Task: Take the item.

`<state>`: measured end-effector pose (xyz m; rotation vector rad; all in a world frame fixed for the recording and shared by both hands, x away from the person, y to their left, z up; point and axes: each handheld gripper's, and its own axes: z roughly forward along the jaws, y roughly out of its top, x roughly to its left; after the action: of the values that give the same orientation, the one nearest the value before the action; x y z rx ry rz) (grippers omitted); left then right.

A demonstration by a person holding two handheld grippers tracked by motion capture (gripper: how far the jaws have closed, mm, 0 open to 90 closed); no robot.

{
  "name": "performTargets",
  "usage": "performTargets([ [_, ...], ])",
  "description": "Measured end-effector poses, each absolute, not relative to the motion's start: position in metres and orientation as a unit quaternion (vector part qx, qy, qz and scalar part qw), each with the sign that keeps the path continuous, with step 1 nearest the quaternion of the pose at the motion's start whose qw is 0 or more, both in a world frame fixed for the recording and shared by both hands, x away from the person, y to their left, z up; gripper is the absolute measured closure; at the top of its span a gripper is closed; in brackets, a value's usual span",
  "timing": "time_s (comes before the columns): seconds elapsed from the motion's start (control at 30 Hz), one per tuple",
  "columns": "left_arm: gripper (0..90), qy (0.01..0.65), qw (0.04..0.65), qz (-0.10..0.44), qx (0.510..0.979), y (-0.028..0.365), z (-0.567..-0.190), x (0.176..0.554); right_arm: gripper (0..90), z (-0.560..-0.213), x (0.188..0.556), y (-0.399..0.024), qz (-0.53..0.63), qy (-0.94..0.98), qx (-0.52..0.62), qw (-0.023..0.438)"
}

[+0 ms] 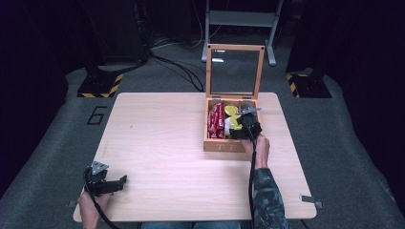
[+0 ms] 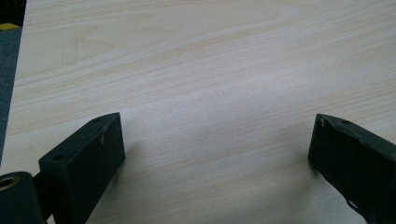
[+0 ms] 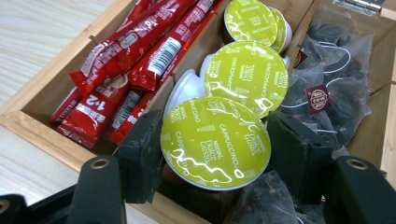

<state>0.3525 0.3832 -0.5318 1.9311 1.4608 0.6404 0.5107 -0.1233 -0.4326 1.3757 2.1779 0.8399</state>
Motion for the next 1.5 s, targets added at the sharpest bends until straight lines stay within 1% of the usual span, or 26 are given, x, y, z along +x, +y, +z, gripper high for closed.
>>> performTargets([
  [0.13,3.5,0.556,0.317,0.244,0.729,0.383,-0.532,0.353,37.4,-0.431,0.508,-0.124,0.312,0.781,0.498,0.212],
  [0.27,3.6,0.556,0.316,0.243,0.729,0.383,-0.532,0.353,37.3,-0.428,0.505,-0.125,0.320,0.779,0.493,0.220],
  [0.3,3.6,0.556,0.316,0.243,0.729,0.383,-0.532,0.353,37.4,-0.427,0.503,-0.124,0.322,0.776,0.498,0.214],
  [0.6,3.6,0.556,0.316,0.243,0.729,0.383,-0.532,0.353,37.4,-0.422,0.495,-0.125,0.336,0.771,0.490,0.228],
  [1.03,3.6,0.556,0.315,0.243,0.730,0.383,-0.532,0.353,37.4,-0.401,0.479,-0.124,0.358,0.768,0.466,0.255],
  [1.5,3.6,0.556,0.316,0.243,0.730,0.383,-0.532,0.353,37.4,-0.387,0.467,-0.112,0.371,0.772,0.443,0.265],
])
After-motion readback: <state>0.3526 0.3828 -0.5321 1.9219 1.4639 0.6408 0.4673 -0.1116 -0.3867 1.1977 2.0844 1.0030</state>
